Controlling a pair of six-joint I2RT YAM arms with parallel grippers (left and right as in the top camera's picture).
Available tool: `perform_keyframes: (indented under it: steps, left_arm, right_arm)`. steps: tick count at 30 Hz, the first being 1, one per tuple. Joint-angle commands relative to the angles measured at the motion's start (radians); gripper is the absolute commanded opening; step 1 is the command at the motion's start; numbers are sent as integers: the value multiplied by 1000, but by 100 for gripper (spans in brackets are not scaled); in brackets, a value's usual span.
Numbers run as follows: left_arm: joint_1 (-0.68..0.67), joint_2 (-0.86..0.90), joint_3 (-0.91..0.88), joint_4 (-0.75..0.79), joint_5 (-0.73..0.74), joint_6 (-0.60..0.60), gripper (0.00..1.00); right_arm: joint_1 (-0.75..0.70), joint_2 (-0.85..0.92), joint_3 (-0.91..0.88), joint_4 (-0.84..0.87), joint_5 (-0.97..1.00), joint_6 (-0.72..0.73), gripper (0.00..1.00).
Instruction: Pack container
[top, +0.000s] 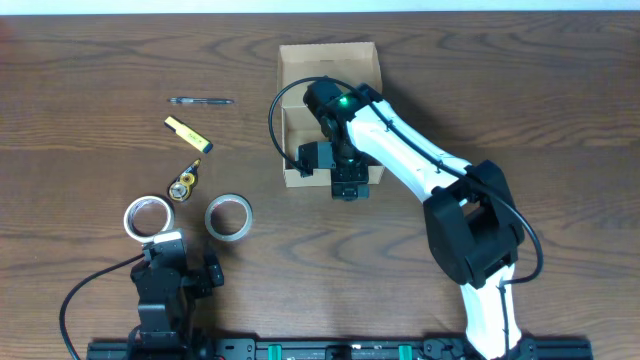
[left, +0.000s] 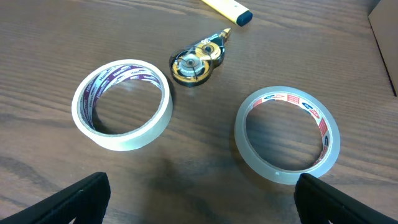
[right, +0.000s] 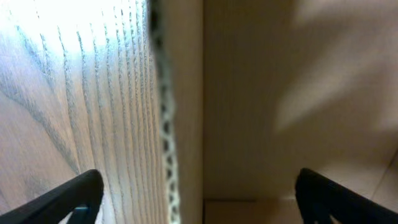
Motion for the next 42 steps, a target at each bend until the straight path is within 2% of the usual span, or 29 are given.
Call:
perform_keyframes:
  steps: [1,8,19,22,26,30,36,42]
  left_arm:
    - [4,-6,-12,-3,-2,-7,95]
    - [4,-6,-12,-3,-2,-8,95]
    - [4,-6,-12,-3,-2,-8,95]
    - [4,-6,-12,-3,-2,-7,95]
    - [4,-6,-12,-3,-2,-8,96]
    - [4,-6,-12,-3,-2,-7,95]
    - [4,-6,-12,-3,-2,-8,95]
    - [4,-6,-12,-3,-2,-7,96]
  right_arm:
    - [13,1,8,1,6,16,99]
    - [13,-22,11,-1,6,37,99]
    - [17,-209,18,-13,2,88,99]
    - [17,-278,18,-15,-10,152,99]
    - [8,-369,18,-5,-69,311,99]
    - [-39,-440,16,-20,-185,424,99]
    - [-188,-550,-16,-33,-296,459,99]
    - [-341,-734,-204,51,-373,459,99]
